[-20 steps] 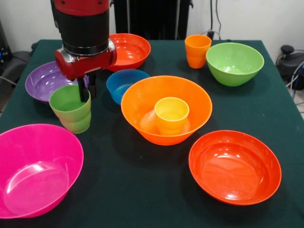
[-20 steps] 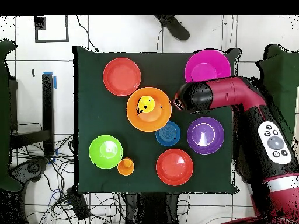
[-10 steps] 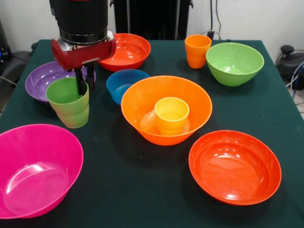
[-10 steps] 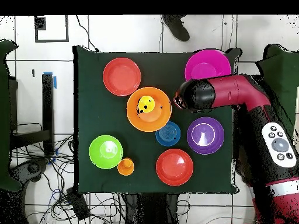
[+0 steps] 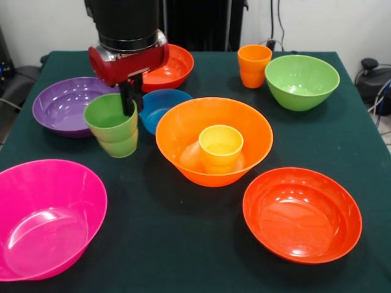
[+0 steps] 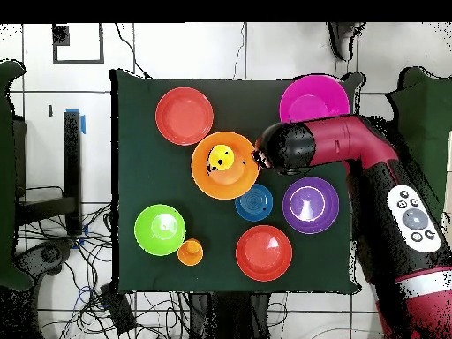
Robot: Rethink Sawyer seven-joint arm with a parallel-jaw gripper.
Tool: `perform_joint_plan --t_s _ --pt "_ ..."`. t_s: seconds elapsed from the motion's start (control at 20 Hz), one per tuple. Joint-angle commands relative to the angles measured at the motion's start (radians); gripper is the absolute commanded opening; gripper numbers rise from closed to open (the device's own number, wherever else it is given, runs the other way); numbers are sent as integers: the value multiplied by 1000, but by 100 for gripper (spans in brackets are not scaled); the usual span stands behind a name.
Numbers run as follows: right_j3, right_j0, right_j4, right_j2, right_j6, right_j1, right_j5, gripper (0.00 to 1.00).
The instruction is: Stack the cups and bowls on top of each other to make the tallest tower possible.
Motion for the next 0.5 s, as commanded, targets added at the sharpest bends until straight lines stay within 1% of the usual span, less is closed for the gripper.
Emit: perform_joint_plan --t_s 0.05,0.35,0.4,0.5 --pt "85 70 19 -38 -31 -4 40 0" --pt "86 94 19 -58 -8 -25 36 0" --pt "83 97 11 -62 -3 -37 25 0" --pt "65 116 -31 -81 6 -74 9 0"
